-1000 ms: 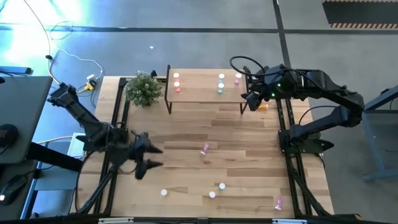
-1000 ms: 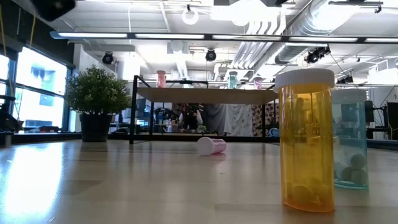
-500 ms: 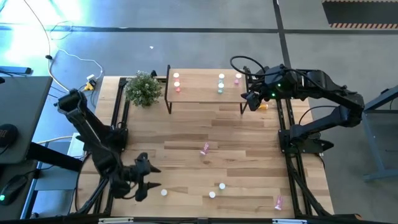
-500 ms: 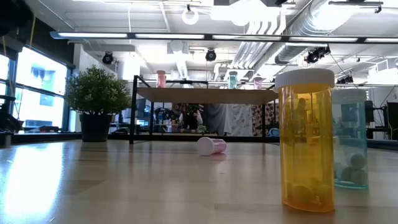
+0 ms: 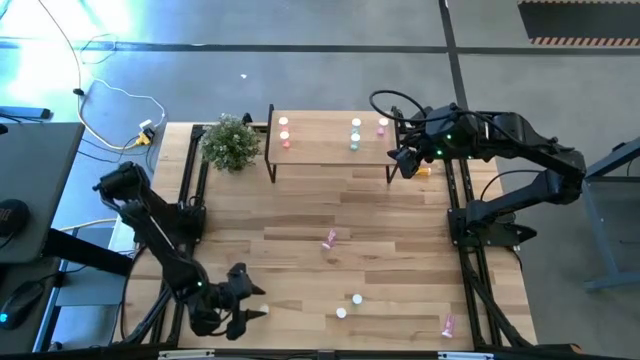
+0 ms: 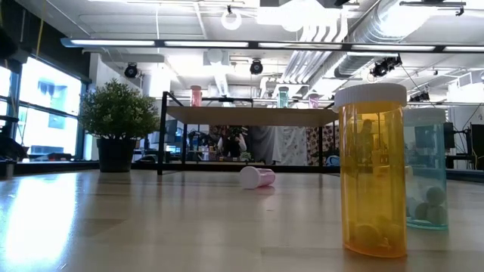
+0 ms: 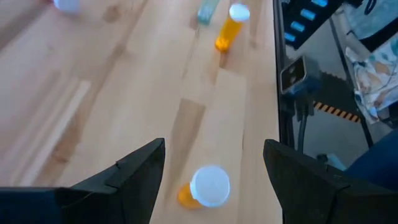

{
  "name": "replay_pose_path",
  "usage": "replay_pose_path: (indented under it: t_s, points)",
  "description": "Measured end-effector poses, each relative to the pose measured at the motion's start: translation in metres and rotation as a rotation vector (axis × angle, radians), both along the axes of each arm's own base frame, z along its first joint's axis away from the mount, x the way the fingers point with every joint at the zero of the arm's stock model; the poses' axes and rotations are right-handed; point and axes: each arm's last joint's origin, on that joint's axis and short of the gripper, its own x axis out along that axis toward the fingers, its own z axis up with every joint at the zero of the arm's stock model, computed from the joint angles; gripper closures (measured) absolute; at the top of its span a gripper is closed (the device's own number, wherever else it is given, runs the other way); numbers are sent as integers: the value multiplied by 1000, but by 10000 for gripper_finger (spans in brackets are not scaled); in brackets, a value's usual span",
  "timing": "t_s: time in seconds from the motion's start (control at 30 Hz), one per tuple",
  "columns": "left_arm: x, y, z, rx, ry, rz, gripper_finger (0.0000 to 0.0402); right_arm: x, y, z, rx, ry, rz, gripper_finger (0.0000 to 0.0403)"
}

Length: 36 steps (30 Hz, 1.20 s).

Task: Pick and place medicine bottles onto shelf by color
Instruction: Put the left orange pill bottle on the shelf

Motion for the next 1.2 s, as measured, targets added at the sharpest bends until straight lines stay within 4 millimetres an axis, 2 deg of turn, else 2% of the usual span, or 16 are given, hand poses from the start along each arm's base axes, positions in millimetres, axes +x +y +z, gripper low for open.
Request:
replay_pose_path:
  t_s: [0.47, 0.7, 0.93, 1.2]
  points:
    - [8, -11, -30, -11, 51, -3, 138, 0, 0, 0, -9, 5, 9, 157]
    - [10, -11, -37, 6, 64, 4, 138, 0, 0, 0, -13, 8, 12, 157]
    - [17, -14, -39, 16, 68, 11, 163, 0, 0, 0, -14, 9, 13, 157]
    - [16, -13, -40, 59, 90, -26, 204, 0, 0, 0, -23, 14, 22, 157]
